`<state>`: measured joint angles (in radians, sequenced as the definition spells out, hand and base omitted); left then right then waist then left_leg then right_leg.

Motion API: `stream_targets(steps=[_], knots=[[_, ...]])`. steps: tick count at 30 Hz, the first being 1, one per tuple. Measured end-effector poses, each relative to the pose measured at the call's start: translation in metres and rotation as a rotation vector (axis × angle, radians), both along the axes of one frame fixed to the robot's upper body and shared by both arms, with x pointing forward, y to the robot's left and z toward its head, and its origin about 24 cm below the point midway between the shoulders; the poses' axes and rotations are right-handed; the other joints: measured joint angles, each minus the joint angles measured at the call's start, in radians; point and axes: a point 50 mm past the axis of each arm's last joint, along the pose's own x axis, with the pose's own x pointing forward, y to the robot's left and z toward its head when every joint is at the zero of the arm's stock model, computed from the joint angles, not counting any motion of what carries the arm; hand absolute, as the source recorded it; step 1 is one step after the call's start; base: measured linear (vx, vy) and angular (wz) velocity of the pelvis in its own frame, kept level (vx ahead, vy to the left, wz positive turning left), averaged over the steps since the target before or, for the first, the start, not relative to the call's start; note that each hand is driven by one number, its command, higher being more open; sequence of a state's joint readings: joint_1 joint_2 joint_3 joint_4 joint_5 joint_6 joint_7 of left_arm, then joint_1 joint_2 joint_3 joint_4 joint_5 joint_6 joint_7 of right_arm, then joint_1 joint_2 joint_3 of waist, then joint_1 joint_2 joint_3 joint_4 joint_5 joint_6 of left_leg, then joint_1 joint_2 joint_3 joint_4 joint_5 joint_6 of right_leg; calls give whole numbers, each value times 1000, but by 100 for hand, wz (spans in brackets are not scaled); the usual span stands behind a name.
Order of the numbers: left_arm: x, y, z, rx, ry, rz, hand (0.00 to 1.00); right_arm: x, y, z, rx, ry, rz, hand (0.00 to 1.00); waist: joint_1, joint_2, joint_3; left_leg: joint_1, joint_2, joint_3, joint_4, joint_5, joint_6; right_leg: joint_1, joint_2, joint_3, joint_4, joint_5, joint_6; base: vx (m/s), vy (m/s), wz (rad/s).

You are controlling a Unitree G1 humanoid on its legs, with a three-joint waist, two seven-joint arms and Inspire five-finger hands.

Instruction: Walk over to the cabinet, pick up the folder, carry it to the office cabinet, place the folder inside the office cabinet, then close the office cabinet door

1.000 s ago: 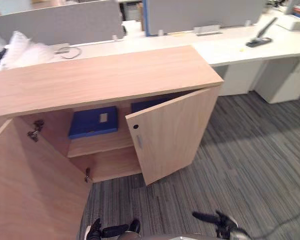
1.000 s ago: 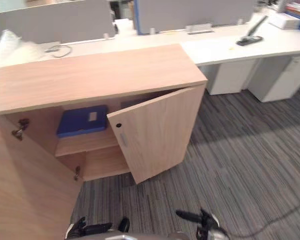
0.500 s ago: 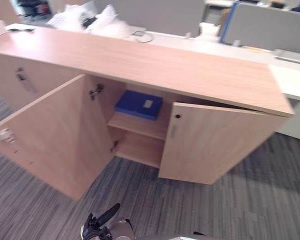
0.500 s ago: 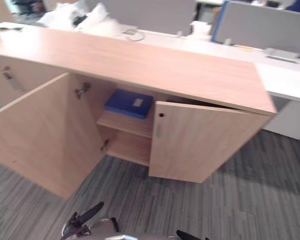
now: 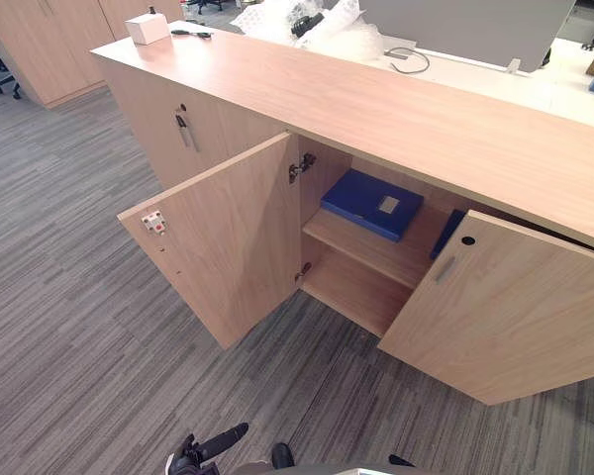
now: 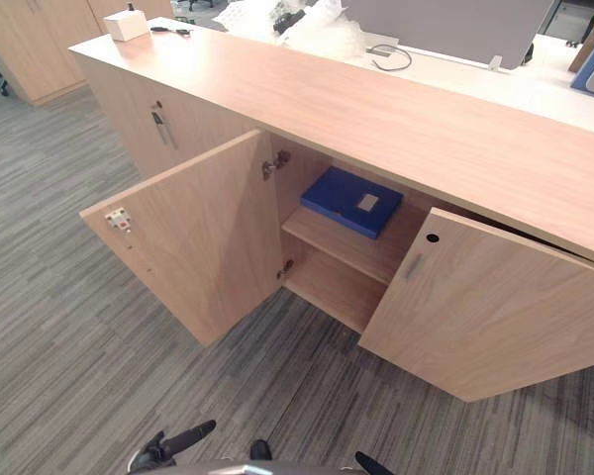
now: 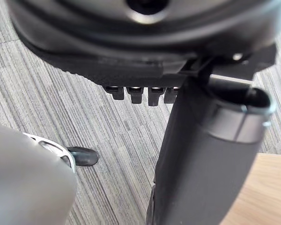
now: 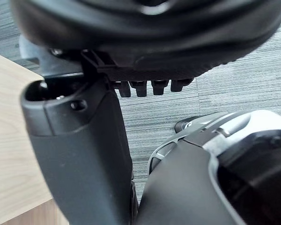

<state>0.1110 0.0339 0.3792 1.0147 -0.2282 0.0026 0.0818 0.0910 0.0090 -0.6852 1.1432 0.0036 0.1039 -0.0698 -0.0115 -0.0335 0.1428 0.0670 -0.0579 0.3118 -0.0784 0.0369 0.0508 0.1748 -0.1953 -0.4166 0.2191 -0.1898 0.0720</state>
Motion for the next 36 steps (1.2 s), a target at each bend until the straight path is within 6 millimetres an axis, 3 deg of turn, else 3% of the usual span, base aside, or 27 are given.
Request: stream_targets(steps=[6, 11, 14, 18, 23, 28, 32, 34, 35, 36], knots=[[-1, -3, 1, -8, -20, 43, 100, 0, -1, 0, -3, 0, -4, 100, -6, 5, 1, 18, -9, -14, -15, 6, 4, 23, -2, -3, -15, 0, 0, -30, 18, 5], [13, 3, 16, 39, -130, 64, 100, -2, -4, 1, -5, -2, -37, 100, -9, 23, 12, 16, -13, -13, -16, 4, 0, 42, 4, -11, -60, -1, 1, -43, -7, -1], [31, 27, 33, 121, -212, 96, 100, -3, -6, 1, -12, -3, -39, 100, -10, 29, 15, 9, -19, -8, -16, 5, -1, 51, 6, -11, -95, -11, 7, -32, -31, -5], [54, 80, 63, 372, -219, 62, 100, -5, -6, 1, -12, 0, -42, 100, -13, 31, 14, 10, -15, 5, -16, 5, -3, 57, 13, 5, -117, -19, -1, -4, -38, -10], [68, 142, 99, 569, -210, 62, 100, -15, -7, 1, -6, 20, -66, 100, -14, 31, 13, 47, -9, 16, -16, -14, -12, 89, 24, 22, -126, -13, -20, 56, -19, -8], [82, 186, 129, 690, -152, 24, 100, -17, -8, 0, 10, 16, -84, 100, 1, 37, 8, 71, 8, 35, -10, -28, -16, 84, 33, 50, -91, -7, -31, 98, 9, -13], [104, 198, 151, 765, -143, -76, 100, -19, -9, 0, 23, 4, -119, 100, 4, 62, 1, 86, 57, 30, -7, -28, -16, 37, 62, 75, 26, 15, -66, 80, -27, 1], [122, 204, 171, 837, -148, -155, 100, -20, -11, 1, 29, -13, -154, 100, 4, 76, -2, 95, 106, 28, -5, -26, -18, -19, 95, 87, -14, -52, -60, -4, -73, -5], [127, 204, 175, 848, -153, -173, 100, -21, -10, 0, 30, -12, -154, 100, 4, 70, -5, 97, 107, 28, -4, -25, -20, -30, 94, 87, -52, -33, -62, -60, -93, 3], [139, 202, 182, 875, -161, -231, 100, -25, -12, 1, 28, -5, -161, 100, 0, 53, -13, 99, 95, 26, 1, -35, -48, -56, 81, 95, -84, 42, -29, -34, -100, 18]])
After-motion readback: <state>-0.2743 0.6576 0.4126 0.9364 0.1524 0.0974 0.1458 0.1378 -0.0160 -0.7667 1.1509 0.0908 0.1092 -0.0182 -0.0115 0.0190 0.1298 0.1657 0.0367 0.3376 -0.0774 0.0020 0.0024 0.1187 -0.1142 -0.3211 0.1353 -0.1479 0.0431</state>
